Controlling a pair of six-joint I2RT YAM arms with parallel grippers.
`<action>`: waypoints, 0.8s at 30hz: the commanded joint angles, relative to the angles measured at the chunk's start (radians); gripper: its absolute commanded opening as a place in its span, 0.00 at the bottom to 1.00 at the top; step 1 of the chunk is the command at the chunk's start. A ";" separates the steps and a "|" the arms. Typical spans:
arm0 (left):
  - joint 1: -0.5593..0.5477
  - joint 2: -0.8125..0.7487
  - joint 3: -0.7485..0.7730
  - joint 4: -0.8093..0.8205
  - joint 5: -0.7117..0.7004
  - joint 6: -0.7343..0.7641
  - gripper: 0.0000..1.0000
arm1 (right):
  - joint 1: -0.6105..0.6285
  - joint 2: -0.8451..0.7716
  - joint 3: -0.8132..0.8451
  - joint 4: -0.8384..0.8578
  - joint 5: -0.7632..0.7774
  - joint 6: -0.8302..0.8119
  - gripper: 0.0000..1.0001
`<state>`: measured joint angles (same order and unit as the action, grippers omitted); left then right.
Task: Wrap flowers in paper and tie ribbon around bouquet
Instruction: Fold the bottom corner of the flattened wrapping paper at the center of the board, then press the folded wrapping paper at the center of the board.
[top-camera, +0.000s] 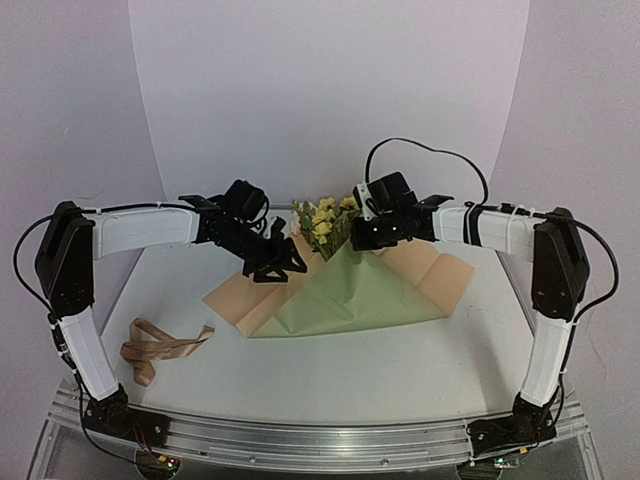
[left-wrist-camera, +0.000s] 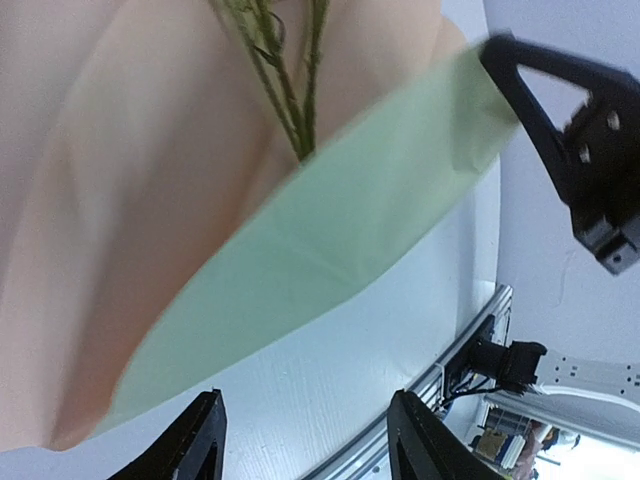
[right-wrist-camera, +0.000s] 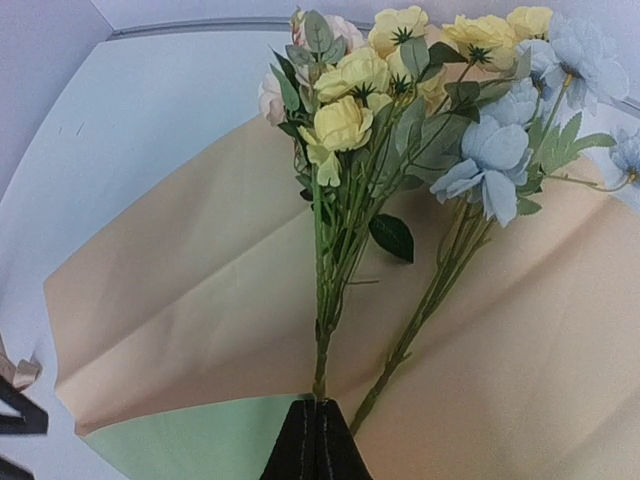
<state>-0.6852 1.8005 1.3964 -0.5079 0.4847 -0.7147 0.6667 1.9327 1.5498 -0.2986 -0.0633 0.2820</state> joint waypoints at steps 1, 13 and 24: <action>-0.059 0.074 0.050 0.132 0.076 -0.037 0.56 | -0.005 0.065 0.084 0.016 0.047 -0.019 0.00; -0.072 0.267 0.066 0.273 0.134 -0.100 0.51 | -0.025 0.137 0.117 0.015 0.110 0.026 0.04; -0.054 0.351 0.113 0.244 0.085 -0.114 0.49 | -0.029 0.026 0.156 -0.138 0.164 0.071 0.70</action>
<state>-0.7528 2.1376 1.4660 -0.2826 0.5980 -0.8185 0.6395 2.0583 1.6760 -0.3500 0.0618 0.3241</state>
